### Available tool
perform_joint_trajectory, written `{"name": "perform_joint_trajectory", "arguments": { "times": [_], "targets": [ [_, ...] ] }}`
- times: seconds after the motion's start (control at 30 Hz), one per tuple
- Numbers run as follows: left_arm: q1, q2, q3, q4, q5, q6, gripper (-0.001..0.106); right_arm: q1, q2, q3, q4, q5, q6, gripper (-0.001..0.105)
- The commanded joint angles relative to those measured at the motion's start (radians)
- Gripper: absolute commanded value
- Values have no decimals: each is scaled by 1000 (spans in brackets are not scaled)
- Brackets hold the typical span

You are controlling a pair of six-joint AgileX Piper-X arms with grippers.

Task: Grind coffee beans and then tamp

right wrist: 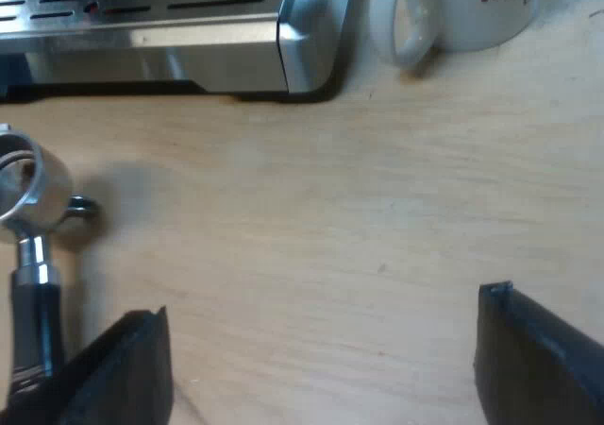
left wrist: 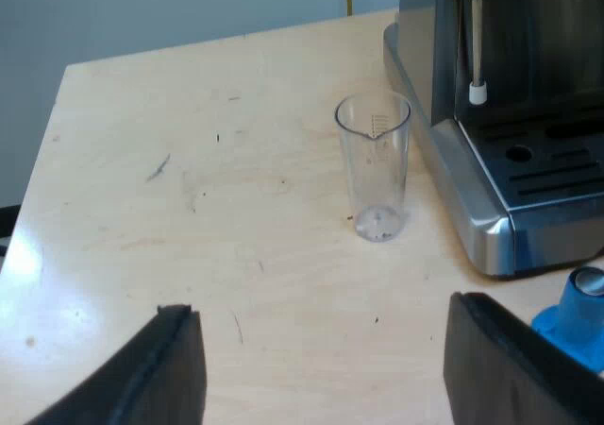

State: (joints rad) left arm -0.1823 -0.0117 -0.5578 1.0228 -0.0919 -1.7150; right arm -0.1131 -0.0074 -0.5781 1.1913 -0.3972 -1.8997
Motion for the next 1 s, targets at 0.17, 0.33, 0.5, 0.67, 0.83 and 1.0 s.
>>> {"name": "perform_joint_trajectory", "arguments": {
  "times": [0.17, 0.33, 0.5, 0.67, 0.83, 1.0],
  "targets": [
    [0, -40, 48, -12, 7, -10, 57, 0, -46, 11, -60, 29, 21, 67],
    [0, -40, 50, -18, 45, -10, 57, 0, -46, 11, -60, 28, 21, 67],
    [0, -40, 50, -18, 45, -10, 57, 0, -46, 11, -52, 28, 21, 67],
    [0, -40, 50, -18, 45, -10, 57, 0, -46, 11, -52, 28, 21, 67],
    [0, -40, 50, -18, 45, -10, 57, 0, -46, 11, -52, 28, 21, 67],
    [0, -40, 50, -18, 45, -10, 57, 0, -46, 11, -52, 28, 21, 67]
  ]
}}
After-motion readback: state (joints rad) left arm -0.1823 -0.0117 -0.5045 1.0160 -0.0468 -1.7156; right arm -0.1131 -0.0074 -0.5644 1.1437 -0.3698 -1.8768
